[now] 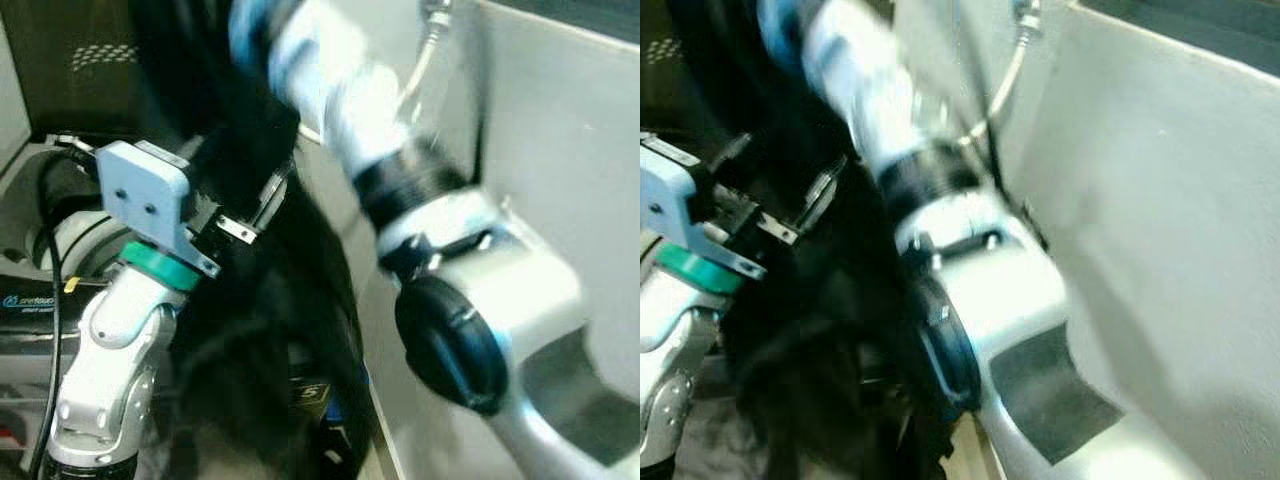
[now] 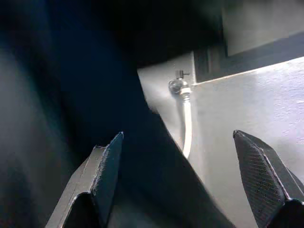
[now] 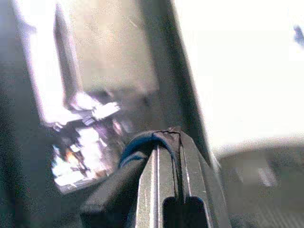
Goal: Clothes washing
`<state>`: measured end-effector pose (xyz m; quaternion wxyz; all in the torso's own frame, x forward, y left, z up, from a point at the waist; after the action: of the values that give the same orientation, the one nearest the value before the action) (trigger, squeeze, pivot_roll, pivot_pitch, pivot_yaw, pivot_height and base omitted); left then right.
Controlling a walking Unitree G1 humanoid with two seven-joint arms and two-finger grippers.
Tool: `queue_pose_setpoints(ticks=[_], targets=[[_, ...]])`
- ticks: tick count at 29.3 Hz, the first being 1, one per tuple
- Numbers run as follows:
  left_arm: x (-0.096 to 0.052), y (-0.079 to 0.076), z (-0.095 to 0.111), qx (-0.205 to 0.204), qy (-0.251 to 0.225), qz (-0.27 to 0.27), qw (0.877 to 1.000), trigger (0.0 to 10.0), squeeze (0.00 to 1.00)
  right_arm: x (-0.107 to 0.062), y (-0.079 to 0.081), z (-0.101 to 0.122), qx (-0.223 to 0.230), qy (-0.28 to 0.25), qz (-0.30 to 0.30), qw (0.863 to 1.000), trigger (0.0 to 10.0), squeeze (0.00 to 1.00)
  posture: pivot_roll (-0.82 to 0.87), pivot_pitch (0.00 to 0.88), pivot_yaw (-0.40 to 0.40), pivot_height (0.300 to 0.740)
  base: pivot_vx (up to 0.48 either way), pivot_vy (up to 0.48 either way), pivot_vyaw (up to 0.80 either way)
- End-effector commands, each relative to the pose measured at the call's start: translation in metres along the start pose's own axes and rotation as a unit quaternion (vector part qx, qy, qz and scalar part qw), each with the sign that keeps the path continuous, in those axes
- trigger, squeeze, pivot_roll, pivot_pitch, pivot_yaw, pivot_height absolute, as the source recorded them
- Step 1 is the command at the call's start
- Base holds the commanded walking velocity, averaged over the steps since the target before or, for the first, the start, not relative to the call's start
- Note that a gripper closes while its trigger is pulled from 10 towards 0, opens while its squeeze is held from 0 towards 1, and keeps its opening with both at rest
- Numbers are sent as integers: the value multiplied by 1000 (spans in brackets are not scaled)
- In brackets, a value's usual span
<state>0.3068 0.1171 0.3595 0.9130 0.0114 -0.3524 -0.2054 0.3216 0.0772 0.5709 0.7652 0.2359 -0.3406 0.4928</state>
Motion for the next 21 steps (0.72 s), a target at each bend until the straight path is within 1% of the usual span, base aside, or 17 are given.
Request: queue_pose_setpoints(ticks=[1, 2, 3, 4, 6, 7, 8, 10, 11, 12, 13, 15, 17, 18, 19, 20, 21], targets=[[1, -2, 0, 7, 2, -4, 1000, 10000, 0, -13, -14, -38, -28, 65, -6, 997, 10000, 0, 76, 5, -134, 740, 0, 0, 0], [1, -2, 0, 7, 2, -4, 1000, 10000, 0, -13, -14, -38, -28, 65, -6, 997, 10000, 0, 76, 5, -134, 740, 0, 0, 0], [1, 0, 0, 8, 2, 1, 1000, 10000, 0, -36, -13, -95, -104, 179, 48, 977, 10000, 0, 72, 8, -130, 740, 0, 0, 0], [1, 2, -1, 8, 3, 4, 1000, 10000, 0, -45, -14, -112, -116, 210, 64, 969, 10000, 0, 72, 8, -130, 740, 0, 0, 0], [1, 2, -1, 8, 3, 4, 1000, 10000, 0, -45, -14, -112, -116, 210, 64, 969, 10000, 0, 72, 8, -130, 740, 0, 0, 0], [1, 3, -2, 10, 5, 5, 1000, 10000, 0, -55, -18, -127, -122, 234, 66, 962, 10000, 0, 67, 8, -121, 740, 0, 0, 0], [1, 3, -2, 10, 5, 5, 1000, 10000, 0, -55, -18, -127, -122, 234, 66, 962, 10000, 0, 67, 8, -121, 740, 0, 0, 0], [1, 3, -6, 13, 14, 5, 1000, 10000, 0, -77, -29, -155, -128, 278, 57, 950, 10000, 0, 63, 11, -111, 740, 0, 0, 0], [1, 3, -6, 13, 14, 5, 1000, 10000, 0, -77, -29, -155, -128, 278, 57, 950, 10000, 0, 63, 11, -111, 740, 0, 0, 0], [1, 4, -7, 14, 18, 5, 1000, 10000, 0, -89, -32, -169, -135, 306, 59, 941, 10000, 0, 63, 11, -108, 740, 0, 0, 0], [1, 4, -7, 14, 18, 5, 1000, 10000, 0, -89, -32, -169, -135, 306, 59, 941, 10000, 0, 63, 11, -108, 740, 0, 0, 0], [1, 4, -8, 16, 22, 5, 1000, 10000, 0, -109, -40, -192, -145, 354, 55, 922, 10000, 0, 62, 12, -105, 740, 0, 0, 0], [1, 4, -8, 16, 23, 4, 1000, 10000, 0, -116, -43, -199, -150, 371, 53, 915, 10000, 0, 64, 13, -105, 740, 0, 0, 0], [1, 4, -8, 17, 23, 4, 1000, 10000, 0, -122, -45, -204, -156, 384, 50, 909, 10000, 67, 64, 14, -103, 740, 0, 0, 0], [1, 4, -8, 17, 23, 4, 1000, 10000, 0, -122, -45, -204, -156, 384, 50, 909, 10000, 67, 64, 14, -103, 740, 0, 0, 0], [1, 4, -8, 16, 23, 2, 1000, 10000, 0, -126, -50, -207, -163, 394, 38, 904, 10000, 1000, 64, 15, -103, 740, 0, 0, 0], [1, 4, -8, 16, 23, 2, 1000, 10000, 0, -126, -50, -207, -163, 394, 38, 904, 10000, 1000, 64, 15, -103, 740, 0, 0, 0]])
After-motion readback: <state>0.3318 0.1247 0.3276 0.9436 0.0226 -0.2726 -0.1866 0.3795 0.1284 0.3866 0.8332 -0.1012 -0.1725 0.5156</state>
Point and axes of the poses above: a point about 5 cm out from each wrist's last joint towards the gripper, its own x axis pointing out of the wrist towards the gripper, its own z axis along the axis of the wrist's last joint, y = z × x, the point moved 6 cm from there along x, pointing out of the wrist towards the gripper, and after that the axes turned 7 degrees about -x, right-handed, at the moved point
